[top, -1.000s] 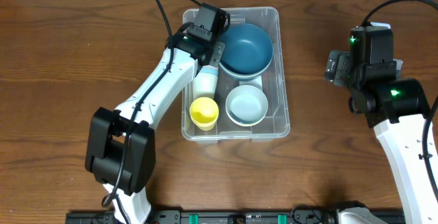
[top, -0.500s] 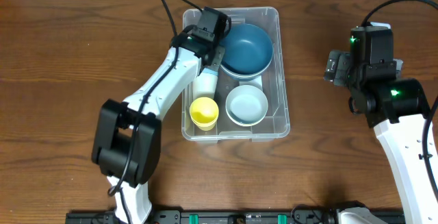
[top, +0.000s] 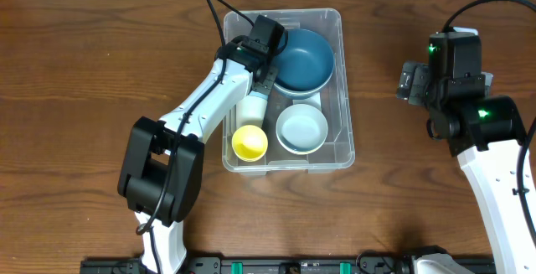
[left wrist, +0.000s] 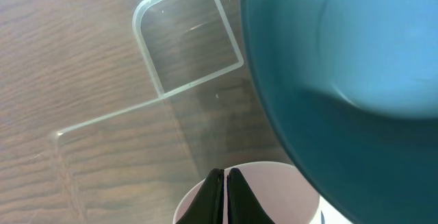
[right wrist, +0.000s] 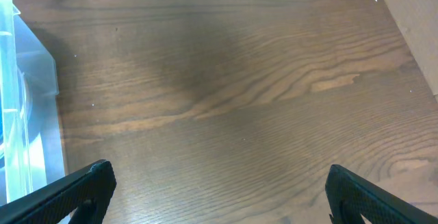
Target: Pack container
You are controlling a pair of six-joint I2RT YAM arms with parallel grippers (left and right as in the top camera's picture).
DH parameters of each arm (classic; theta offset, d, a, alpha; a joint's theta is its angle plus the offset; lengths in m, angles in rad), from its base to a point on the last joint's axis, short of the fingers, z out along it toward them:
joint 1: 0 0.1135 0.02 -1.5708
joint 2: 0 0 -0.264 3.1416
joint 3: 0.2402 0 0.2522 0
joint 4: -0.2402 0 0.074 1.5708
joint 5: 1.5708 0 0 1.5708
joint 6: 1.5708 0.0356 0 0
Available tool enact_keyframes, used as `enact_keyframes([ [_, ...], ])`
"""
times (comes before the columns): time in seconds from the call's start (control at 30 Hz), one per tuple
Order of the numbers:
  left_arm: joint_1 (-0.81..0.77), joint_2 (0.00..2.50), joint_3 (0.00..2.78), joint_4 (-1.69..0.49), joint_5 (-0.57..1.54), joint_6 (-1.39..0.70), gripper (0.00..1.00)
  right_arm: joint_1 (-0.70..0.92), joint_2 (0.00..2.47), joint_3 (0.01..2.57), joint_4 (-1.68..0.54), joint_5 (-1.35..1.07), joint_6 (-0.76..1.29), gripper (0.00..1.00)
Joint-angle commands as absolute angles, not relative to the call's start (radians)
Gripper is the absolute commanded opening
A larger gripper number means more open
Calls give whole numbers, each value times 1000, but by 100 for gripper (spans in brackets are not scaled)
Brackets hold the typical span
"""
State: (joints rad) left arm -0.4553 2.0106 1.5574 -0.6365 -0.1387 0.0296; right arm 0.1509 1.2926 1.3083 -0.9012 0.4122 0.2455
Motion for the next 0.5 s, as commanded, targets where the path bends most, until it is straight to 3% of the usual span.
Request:
enact_keyframes([
  [0.0,-456,2014,1562,-660,-143,25,6,144,1283,1323,-903,422,254,99],
  [0.47,-456,1981,1562,-685,-144,24,6,144,1283,1323,-903,422,254,99],
])
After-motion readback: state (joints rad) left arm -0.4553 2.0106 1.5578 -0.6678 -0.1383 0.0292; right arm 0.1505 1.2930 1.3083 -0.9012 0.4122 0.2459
